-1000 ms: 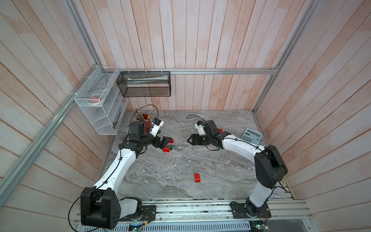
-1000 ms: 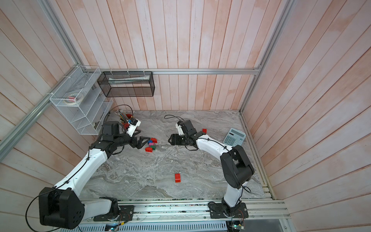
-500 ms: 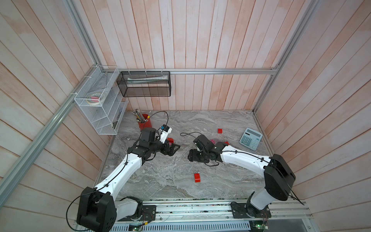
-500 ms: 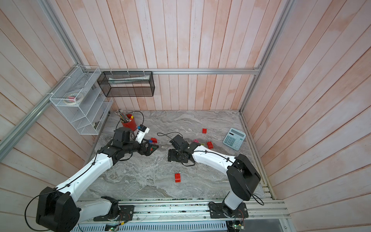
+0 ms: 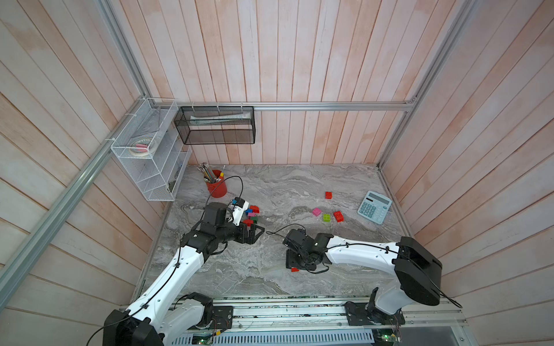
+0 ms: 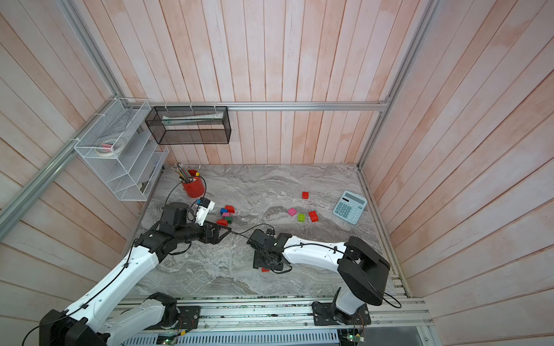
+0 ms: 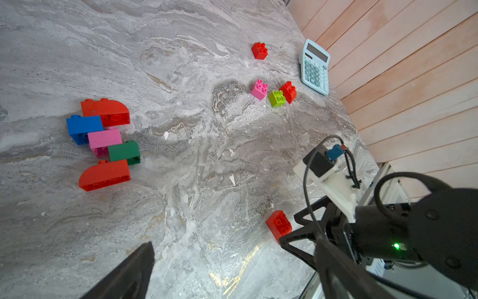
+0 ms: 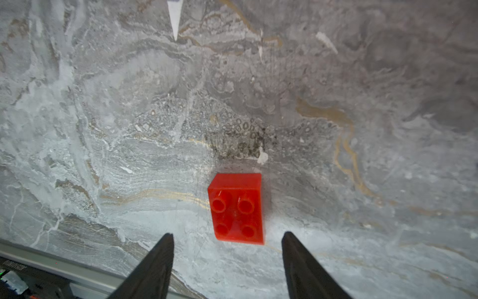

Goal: Assemble the letter s with lego
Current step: Pick up the lego brick from the center of the board.

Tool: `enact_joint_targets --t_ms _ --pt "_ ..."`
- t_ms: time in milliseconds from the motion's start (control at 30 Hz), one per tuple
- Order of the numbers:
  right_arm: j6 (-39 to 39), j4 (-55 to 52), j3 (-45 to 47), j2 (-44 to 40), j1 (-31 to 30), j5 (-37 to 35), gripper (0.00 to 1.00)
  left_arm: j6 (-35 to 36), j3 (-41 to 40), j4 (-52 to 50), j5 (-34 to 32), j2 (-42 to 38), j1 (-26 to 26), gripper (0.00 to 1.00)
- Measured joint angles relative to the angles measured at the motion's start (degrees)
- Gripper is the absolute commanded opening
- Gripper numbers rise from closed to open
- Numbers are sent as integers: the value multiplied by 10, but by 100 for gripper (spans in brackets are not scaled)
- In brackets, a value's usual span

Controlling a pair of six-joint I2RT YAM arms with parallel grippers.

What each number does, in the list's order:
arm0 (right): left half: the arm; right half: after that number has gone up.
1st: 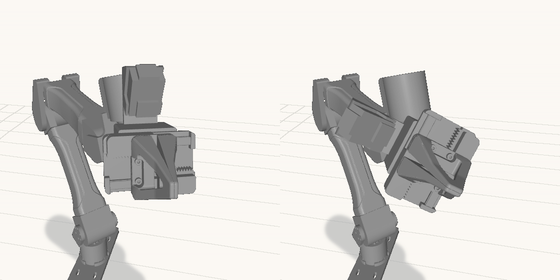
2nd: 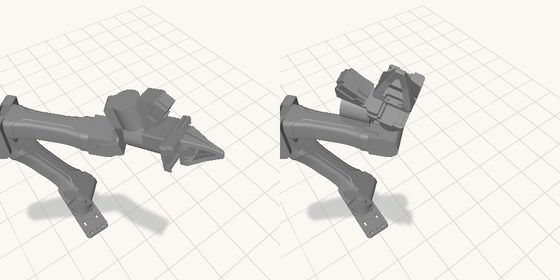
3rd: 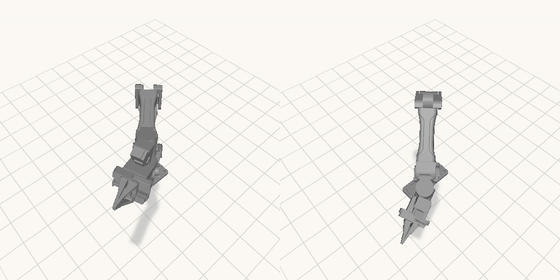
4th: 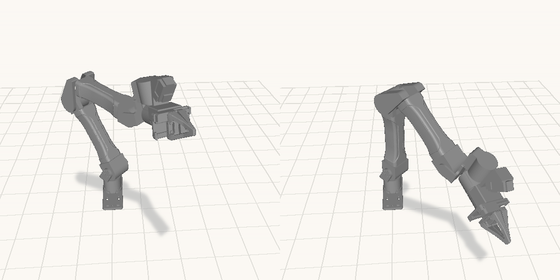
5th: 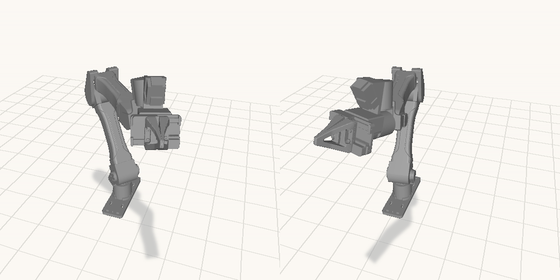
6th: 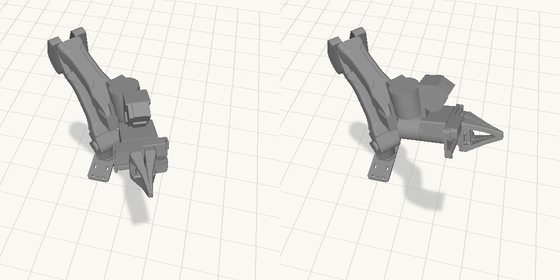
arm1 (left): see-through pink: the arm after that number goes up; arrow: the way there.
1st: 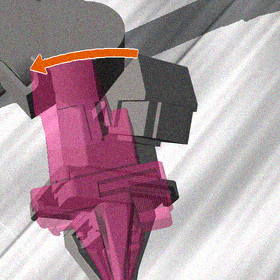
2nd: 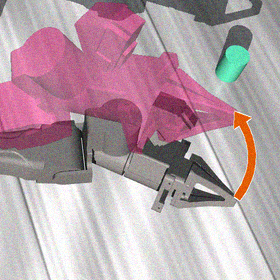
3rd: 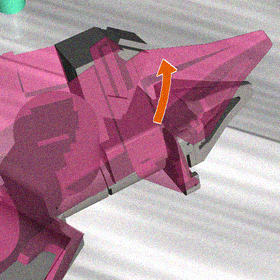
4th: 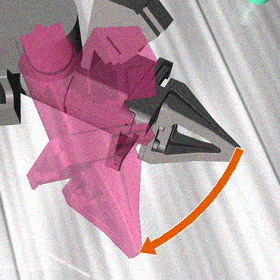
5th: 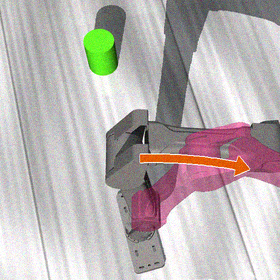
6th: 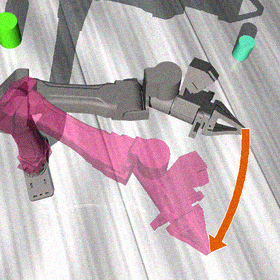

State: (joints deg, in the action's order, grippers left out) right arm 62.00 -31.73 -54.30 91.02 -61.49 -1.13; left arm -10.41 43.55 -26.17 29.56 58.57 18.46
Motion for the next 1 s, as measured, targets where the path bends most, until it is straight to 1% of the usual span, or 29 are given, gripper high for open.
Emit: enact_joint_targets --t_ms 200,433,667,767,867,933,1000 --pt "9 -22 -9 33 -7 -22 57 -28 -23 0 2 -10 0 100" --pt "7 -42 -51 76 -7 -47 48 -42 -26 0 2 -10 0 100" --pt "11 -48 -57 90 -9 -56 31 -44 -28 1 2 -10 0 100" --pt "17 -53 -58 90 -11 -60 28 -45 -30 0 2 -10 0 100" --pt "28 -68 -67 90 -8 -68 28 -45 -30 0 2 -10 0 100" --pt "37 -72 -77 90 1 -70 28 -45 -30 0 2 -10 0 100" --pt "49 -73 -89 90 22 -69 28 -47 -30 -2 1 -10 -3 100"
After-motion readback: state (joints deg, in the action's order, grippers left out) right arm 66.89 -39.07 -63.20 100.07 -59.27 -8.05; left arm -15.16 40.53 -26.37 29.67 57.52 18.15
